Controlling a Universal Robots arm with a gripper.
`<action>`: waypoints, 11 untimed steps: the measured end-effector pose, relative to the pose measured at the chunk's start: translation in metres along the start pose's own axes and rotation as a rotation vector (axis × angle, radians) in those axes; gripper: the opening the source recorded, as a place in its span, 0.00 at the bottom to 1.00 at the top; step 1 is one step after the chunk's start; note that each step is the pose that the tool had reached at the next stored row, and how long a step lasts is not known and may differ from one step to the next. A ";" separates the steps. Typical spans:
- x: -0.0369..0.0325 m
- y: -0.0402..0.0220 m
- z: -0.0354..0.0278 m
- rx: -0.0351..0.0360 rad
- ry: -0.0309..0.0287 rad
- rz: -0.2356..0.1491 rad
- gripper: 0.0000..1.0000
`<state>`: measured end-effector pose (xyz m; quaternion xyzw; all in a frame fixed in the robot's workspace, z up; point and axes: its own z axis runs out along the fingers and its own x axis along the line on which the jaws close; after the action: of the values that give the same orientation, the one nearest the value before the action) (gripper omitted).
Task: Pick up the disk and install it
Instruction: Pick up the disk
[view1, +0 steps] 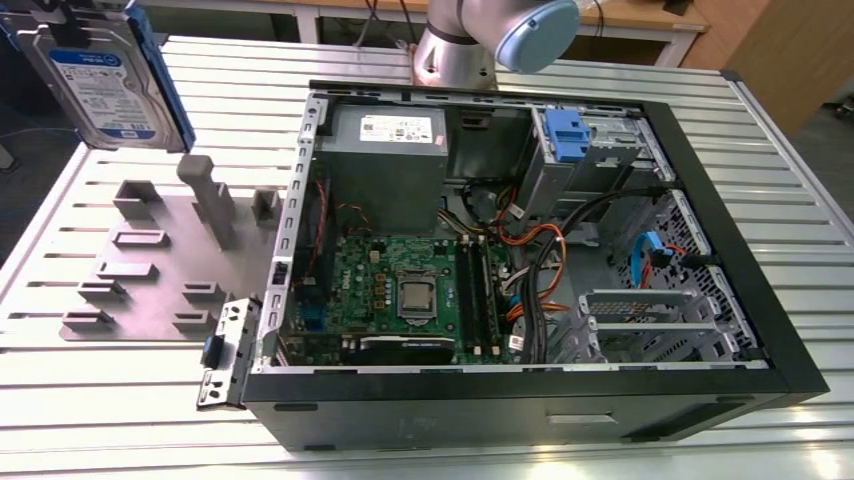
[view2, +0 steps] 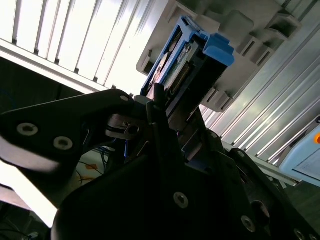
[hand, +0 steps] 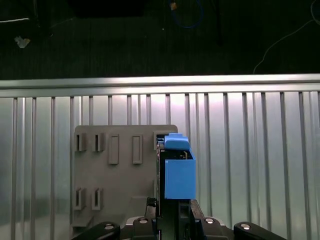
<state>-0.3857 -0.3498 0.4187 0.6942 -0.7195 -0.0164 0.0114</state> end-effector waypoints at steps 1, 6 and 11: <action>0.0000 0.0000 -0.0012 -0.0001 0.0001 0.000 0.35; 0.0000 0.0004 -0.0090 0.0001 0.0000 0.000 0.35; -0.0001 0.0005 -0.0139 0.0000 0.0000 0.000 0.35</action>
<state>-0.3857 -0.3498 0.4326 0.6942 -0.7195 -0.0164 0.0114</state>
